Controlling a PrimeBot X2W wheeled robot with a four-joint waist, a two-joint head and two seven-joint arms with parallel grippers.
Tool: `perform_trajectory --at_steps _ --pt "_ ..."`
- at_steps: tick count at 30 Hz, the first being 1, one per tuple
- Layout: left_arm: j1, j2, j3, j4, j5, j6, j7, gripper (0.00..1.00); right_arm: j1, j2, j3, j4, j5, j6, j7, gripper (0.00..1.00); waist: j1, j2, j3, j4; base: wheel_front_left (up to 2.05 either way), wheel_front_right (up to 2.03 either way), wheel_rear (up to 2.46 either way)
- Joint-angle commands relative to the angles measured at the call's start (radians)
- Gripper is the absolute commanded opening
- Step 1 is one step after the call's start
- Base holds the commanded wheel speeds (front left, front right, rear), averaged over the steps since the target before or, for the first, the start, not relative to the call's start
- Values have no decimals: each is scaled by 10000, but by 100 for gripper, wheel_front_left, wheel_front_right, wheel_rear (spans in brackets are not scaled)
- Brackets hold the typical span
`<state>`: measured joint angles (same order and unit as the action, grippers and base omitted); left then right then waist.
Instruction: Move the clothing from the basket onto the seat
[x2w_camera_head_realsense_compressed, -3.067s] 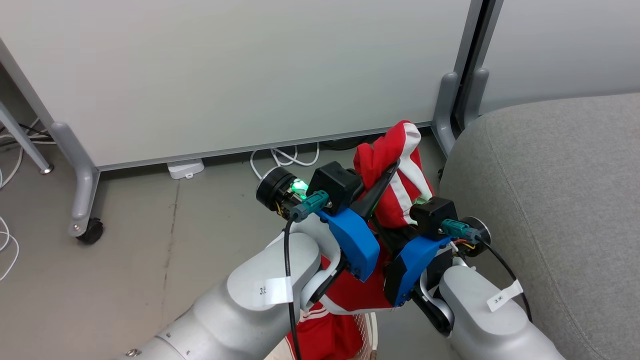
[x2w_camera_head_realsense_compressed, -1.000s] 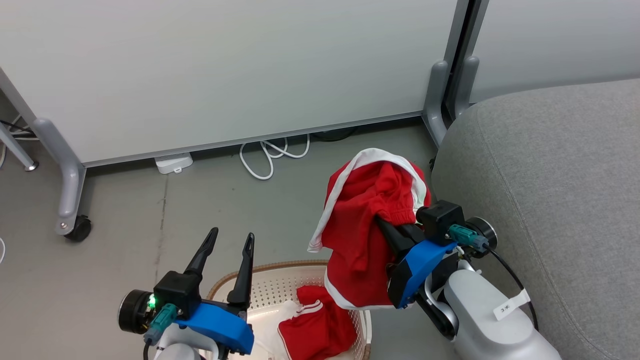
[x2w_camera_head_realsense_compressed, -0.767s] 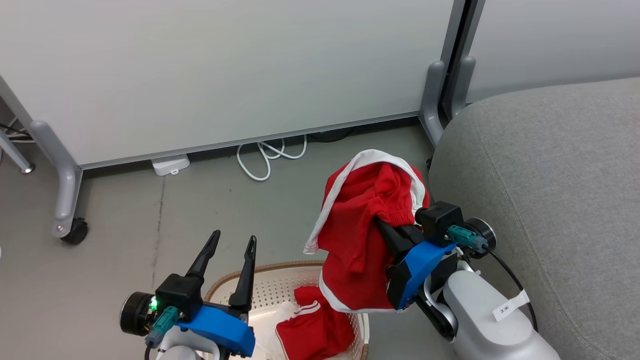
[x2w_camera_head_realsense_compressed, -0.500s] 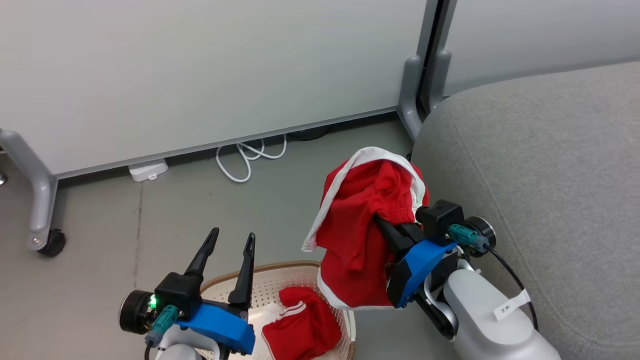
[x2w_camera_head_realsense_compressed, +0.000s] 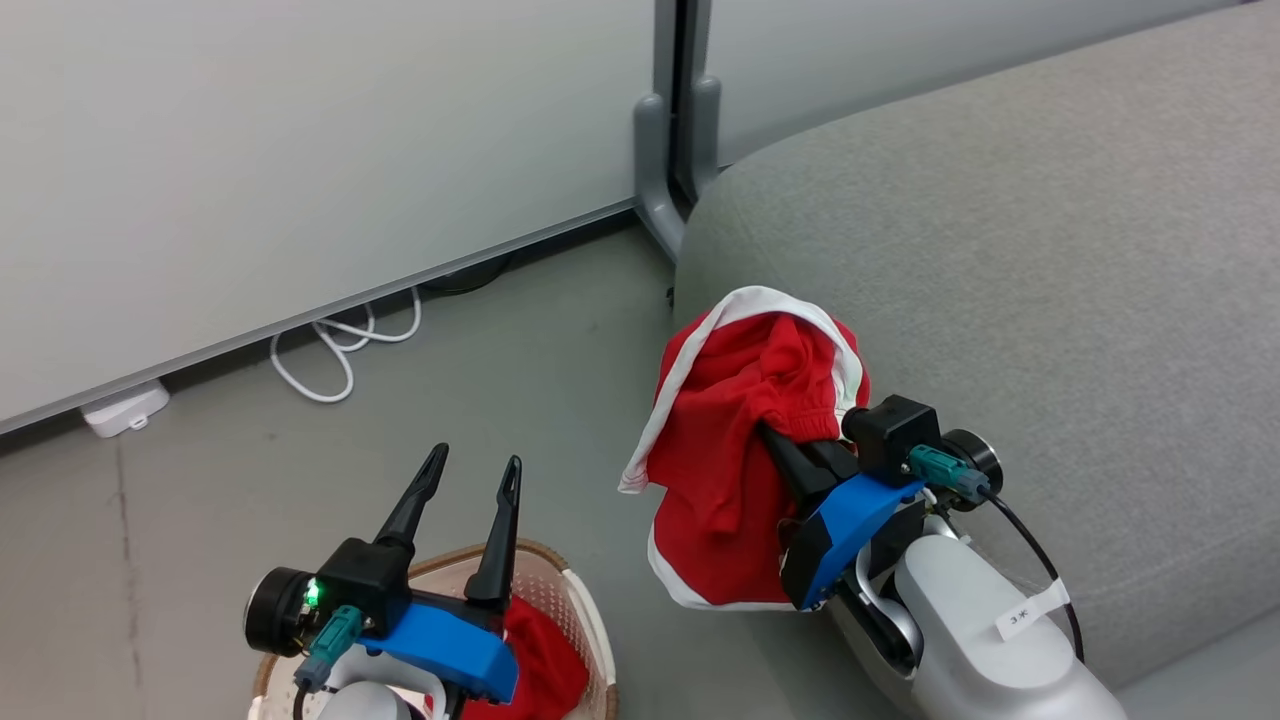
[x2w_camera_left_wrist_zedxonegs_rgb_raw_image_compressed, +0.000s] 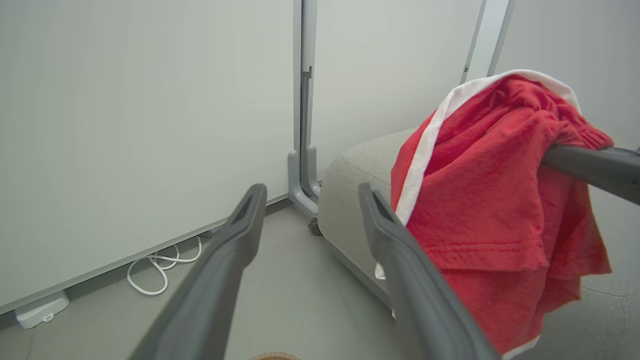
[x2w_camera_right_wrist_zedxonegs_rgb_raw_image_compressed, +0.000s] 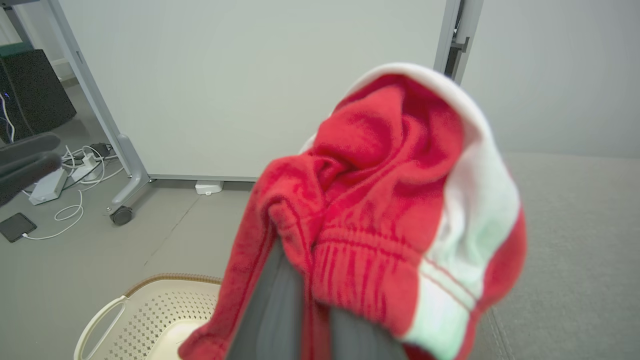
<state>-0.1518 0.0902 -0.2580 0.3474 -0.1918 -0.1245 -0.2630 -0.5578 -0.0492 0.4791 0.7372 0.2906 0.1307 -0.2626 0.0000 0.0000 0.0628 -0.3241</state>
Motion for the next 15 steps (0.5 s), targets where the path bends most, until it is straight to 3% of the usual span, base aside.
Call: perform_trajectory --at_steps 1,15 --pt "-99 17 56 -39 58 -76 -27 100 84 -21 8 -44 -30 1 -34 0 0 0 72 -563 0 0 0" --pt "-215 72 -161 -110 50 -62 -27 100 181 -18 -115 -351 151 1 -34 0 0 0 339 -1894 0 0 0"
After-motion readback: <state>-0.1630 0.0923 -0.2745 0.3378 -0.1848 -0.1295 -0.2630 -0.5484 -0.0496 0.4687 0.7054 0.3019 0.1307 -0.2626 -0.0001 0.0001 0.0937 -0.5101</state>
